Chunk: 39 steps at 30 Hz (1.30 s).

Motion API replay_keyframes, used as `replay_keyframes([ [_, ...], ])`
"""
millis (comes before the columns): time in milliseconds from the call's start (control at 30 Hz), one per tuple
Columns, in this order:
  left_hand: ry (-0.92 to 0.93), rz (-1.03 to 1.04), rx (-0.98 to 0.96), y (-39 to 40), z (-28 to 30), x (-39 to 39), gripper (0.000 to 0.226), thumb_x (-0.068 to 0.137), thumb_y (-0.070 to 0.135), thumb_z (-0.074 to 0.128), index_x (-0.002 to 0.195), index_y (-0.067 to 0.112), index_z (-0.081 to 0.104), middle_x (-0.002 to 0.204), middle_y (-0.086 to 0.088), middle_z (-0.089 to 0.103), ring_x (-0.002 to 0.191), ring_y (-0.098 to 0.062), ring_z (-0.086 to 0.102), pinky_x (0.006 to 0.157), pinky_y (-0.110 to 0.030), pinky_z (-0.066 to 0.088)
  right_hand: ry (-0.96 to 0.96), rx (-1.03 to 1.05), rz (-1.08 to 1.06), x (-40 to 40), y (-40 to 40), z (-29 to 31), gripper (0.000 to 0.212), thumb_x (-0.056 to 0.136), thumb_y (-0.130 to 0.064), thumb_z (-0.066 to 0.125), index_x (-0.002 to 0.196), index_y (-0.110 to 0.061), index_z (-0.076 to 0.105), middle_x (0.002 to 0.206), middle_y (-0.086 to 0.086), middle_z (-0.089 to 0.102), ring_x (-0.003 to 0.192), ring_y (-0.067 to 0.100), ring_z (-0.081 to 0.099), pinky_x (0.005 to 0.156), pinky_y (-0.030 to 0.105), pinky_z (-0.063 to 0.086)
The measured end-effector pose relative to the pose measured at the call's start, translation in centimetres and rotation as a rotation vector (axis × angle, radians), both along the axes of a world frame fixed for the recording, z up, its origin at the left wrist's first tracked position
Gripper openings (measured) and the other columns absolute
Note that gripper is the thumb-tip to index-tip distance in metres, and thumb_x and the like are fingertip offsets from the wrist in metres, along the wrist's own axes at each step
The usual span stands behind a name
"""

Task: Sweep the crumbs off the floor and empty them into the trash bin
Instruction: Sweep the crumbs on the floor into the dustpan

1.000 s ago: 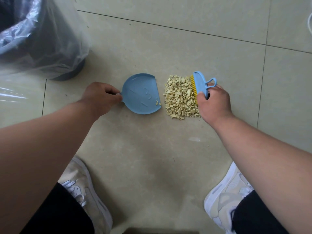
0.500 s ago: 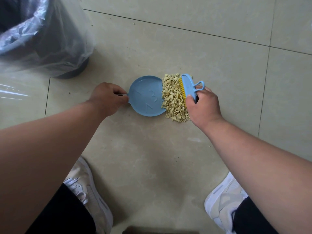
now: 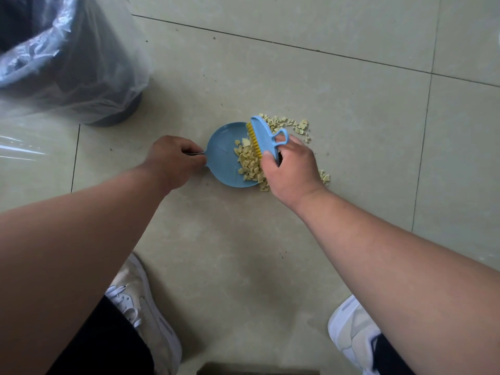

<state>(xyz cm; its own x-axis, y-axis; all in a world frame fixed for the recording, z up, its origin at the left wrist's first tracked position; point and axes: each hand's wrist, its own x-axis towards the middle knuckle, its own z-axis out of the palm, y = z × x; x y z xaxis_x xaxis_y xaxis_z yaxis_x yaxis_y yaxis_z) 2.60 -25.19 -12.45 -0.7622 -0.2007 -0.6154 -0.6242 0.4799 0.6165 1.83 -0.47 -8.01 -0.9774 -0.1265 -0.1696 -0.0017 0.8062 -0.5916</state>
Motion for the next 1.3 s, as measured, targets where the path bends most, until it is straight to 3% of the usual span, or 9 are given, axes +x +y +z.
replay_keyframes([
  [100, 0.001, -0.002, -0.009, -0.4, 0.0, 0.1, 0.003, 0.088, 0.022, 0.084, 0.085, 0.021, 0.084, 0.065, 0.003, 0.065, 0.048, -0.01, 0.05, 0.049, -0.023, 0.043, 0.035, 0.054, -0.075, -1.5, 1.7, 0.6, 0.014, 0.094, -0.014, 0.056, 0.08, -0.013, 0.058, 0.084, 0.003, 0.051, 0.067, 0.02, 0.046, 0.057, 0.019, 0.026],
  [167, 0.011, 0.004, -0.026, -0.9, -0.1, 0.2, 0.003, 0.088, 0.023, 0.084, 0.085, 0.022, 0.084, 0.067, 0.005, 0.067, 0.05, -0.009, 0.053, 0.052, -0.023, 0.044, 0.045, 0.103, -0.153, -2.7, 3.7, 0.5, 0.018, 0.095, -0.016, 0.055, 0.086, -0.005, 0.066, 0.088, 0.006, 0.056, 0.073, 0.023, 0.052, 0.063, 0.024, 0.034],
  [367, 0.027, 0.068, -0.028, -2.1, -0.3, -0.2, 0.002, 0.085, 0.023, 0.085, 0.085, 0.021, 0.085, 0.051, 0.016, 0.061, 0.039, 0.0, 0.048, 0.049, -0.021, 0.041, -0.008, 0.235, -0.306, -5.5, 8.5, -0.4, 0.025, 0.094, -0.019, 0.053, 0.098, 0.002, 0.068, 0.107, 0.018, 0.065, 0.095, 0.035, 0.061, 0.08, 0.034, 0.046],
  [533, 0.032, 0.072, -0.055, -1.9, 0.2, -0.7, 0.003, 0.085, 0.023, 0.084, 0.084, 0.021, 0.084, 0.059, 0.006, 0.061, 0.038, -0.003, 0.046, 0.04, -0.017, 0.039, -0.078, 0.253, -0.229, -5.5, 7.5, -0.7, 0.017, 0.095, -0.017, 0.052, 0.093, -0.006, 0.064, 0.097, 0.011, 0.056, 0.088, 0.028, 0.054, 0.072, 0.028, 0.035],
  [733, 0.027, 0.066, -0.066, -1.9, 0.1, -0.8, 0.004, 0.085, 0.024, 0.083, 0.082, 0.022, 0.083, 0.057, 0.009, 0.062, 0.049, -0.012, 0.053, 0.047, -0.022, 0.043, -0.077, 0.164, -0.137, -5.1, 3.4, -0.6, 0.018, 0.098, -0.015, 0.05, 0.099, -0.011, 0.067, 0.095, 0.002, 0.051, 0.074, 0.018, 0.048, 0.056, 0.02, 0.029],
  [900, 0.026, 0.078, -0.052, -1.9, 0.0, -0.6, 0.004, 0.084, 0.026, 0.084, 0.082, 0.023, 0.084, 0.053, 0.012, 0.062, 0.049, -0.013, 0.054, 0.05, -0.024, 0.045, -0.093, 0.085, -0.093, -4.0, 0.3, -0.4, 0.02, 0.099, -0.017, 0.05, 0.099, -0.012, 0.069, 0.095, 0.002, 0.053, 0.081, 0.019, 0.054, 0.068, 0.025, 0.041],
  [1133, 0.021, 0.081, -0.058, -1.7, 0.1, -0.5, 0.003, 0.086, 0.025, 0.083, 0.086, 0.023, 0.084, 0.065, 0.003, 0.068, 0.053, -0.015, 0.057, 0.053, -0.025, 0.048, -0.098, -0.003, 0.037, -1.1, -2.7, -0.6, 0.02, 0.098, -0.013, 0.052, 0.105, -0.009, 0.07, 0.092, -0.004, 0.048, 0.078, 0.017, 0.048, 0.058, 0.013, 0.028],
  [1200, 0.018, 0.083, -0.062, -1.8, 0.2, -0.5, 0.002, 0.087, 0.025, 0.083, 0.086, 0.024, 0.084, 0.068, 0.002, 0.068, 0.053, -0.014, 0.056, 0.051, -0.022, 0.045, -0.096, -0.019, 0.067, -0.9, -2.9, -0.3, 0.014, 0.098, -0.013, 0.053, 0.094, -0.014, 0.065, 0.089, -0.003, 0.047, 0.076, 0.017, 0.048, 0.058, 0.017, 0.03],
  [1300, 0.014, 0.081, -0.059, -2.0, 0.2, -0.4, 0.002, 0.088, 0.025, 0.082, 0.086, 0.024, 0.083, 0.069, 0.003, 0.067, 0.054, -0.013, 0.055, 0.048, -0.02, 0.043, -0.055, -0.017, 0.069, -1.4, -2.4, 0.5, 0.016, 0.1, -0.014, 0.052, 0.087, -0.022, 0.053, 0.082, -0.005, 0.046, 0.069, 0.012, 0.046, 0.056, 0.007, 0.029],
])
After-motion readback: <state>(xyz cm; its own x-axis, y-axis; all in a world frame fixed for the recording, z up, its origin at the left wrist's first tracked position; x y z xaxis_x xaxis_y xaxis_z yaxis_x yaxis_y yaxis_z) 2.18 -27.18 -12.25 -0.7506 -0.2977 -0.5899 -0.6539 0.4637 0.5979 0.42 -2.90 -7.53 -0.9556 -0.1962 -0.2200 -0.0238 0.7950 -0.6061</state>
